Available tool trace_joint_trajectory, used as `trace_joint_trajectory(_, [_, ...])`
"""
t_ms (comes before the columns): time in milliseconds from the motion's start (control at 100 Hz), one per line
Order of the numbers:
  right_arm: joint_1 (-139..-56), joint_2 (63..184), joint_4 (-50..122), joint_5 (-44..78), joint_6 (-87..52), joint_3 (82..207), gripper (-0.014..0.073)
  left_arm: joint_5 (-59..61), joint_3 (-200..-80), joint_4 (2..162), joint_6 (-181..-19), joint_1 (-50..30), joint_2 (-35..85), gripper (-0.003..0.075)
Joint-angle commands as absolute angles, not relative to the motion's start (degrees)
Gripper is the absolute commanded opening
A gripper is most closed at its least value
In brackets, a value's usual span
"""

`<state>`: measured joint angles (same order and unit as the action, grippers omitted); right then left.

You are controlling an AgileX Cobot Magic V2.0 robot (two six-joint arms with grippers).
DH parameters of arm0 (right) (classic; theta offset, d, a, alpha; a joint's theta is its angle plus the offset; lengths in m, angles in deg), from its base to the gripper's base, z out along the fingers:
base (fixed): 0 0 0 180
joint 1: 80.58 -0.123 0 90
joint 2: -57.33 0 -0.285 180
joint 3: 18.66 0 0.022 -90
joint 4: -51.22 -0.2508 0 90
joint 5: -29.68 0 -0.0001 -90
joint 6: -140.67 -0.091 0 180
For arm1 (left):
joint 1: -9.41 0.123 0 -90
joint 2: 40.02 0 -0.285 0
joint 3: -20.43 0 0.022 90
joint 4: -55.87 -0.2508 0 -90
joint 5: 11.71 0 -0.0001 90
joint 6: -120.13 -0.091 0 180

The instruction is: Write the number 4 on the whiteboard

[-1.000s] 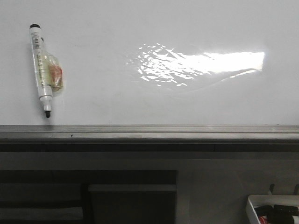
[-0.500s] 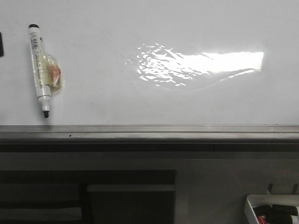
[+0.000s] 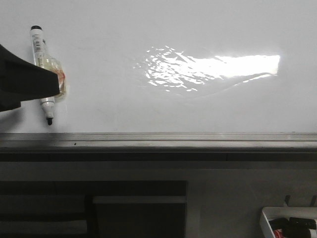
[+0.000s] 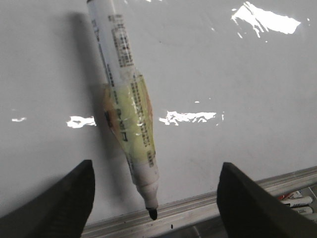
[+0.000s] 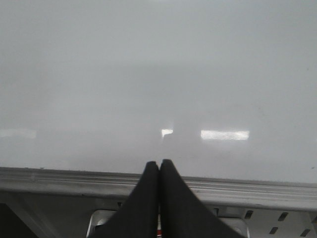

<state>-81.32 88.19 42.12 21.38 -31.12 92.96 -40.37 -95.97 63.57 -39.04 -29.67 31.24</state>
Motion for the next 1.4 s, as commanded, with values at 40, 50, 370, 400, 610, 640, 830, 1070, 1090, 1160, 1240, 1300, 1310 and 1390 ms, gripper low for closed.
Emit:
trace_joint_trajectory(40, [-81.3, 88.8, 41.9, 25.8, -31.1, 95.1, -0.0061, -47.2, -97.8, 63.2, -36.5, -30.1, 33.5, 0.0483])
trace_joint_trajectory(50, [-81.3, 88.8, 41.9, 26.0, -31.1, 95.1, -0.0061, -47.4, -97.8, 63.2, -36.5, -30.1, 33.7, 0.0483])
trace_joint_trajectory(370, [-81.3, 88.8, 41.8, 26.0, -31.1, 95.1, -0.0061, -52.6, -97.8, 63.8, -36.4, -30.1, 39.9, 0.0316])
trace_joint_trajectory(400, [-81.3, 88.8, 41.8, 26.0, -31.1, 95.1, -0.0061, -52.9, -97.8, 64.1, -36.4, -30.1, 40.9, 0.0278])
trace_joint_trajectory(610, [-81.5, 88.8, 41.8, 26.0, -31.1, 95.1, -0.0061, -58.0, -97.8, 64.1, -36.4, -30.1, 45.7, 0.0064])
trace_joint_trajectory(640, [-81.6, 88.8, 41.7, 26.0, -31.1, 95.1, -0.0061, -58.5, -97.8, 64.1, -36.4, -30.1, 46.0, 0.0036])
trace_joint_trajectory(830, [-88.3, 89.0, 41.4, 22.3, -31.1, 96.9, -0.0061, -60.8, -97.8, 62.9, -36.6, -30.1, 46.6, -0.002])
trace_joint_trajectory(1070, [-101.8, 93.8, 40.1, 9.5, -30.8, 106.1, -0.0061, -63.3, -97.7, 44.1, -45.8, -30.1, 46.2, -0.002])
trace_joint_trajectory(1090, [-103.0, 94.6, 39.4, 9.0, -30.8, 107.1, -0.0061, -63.5, -97.7, 42.6, -47.1, -30.1, 46.2, -0.002])
trace_joint_trajectory(1160, [-106.9, 97.5, 37.7, 8.1, -30.8, 110.4, -0.0061, -65.5, -97.7, 39.0, -52.1, -30.1, 46.2, -0.002])
trace_joint_trajectory(1240, [-111.4, 101.4, 37.6, 7.0, -29.7, 114.3, -0.0043, -68.4, -97.7, 37.1, -59.2, -30.1, 46.0, -0.002])
trace_joint_trajectory(1300, [-115.0, 104.1, 37.6, 6.0, -29.4, 117.6, 0.0033, -69.7, -97.7, 35.8, -65.7, -30.1, 45.8, -0.002])
trace_joint_trajectory(1310, [-115.4, 104.8, 37.6, 5.7, -29.4, 118.0, 0.0045, -70.1, -97.7, 35.7, -66.4, -30.1, 45.7, -0.002])
trace_joint_trajectory(1390, [-119.7, 109.0, 37.6, 5.0, -29.4, 121.6, 0.0218, -70.4, -97.7, 35.2, -73.0, -30.1, 45.3, -0.002])
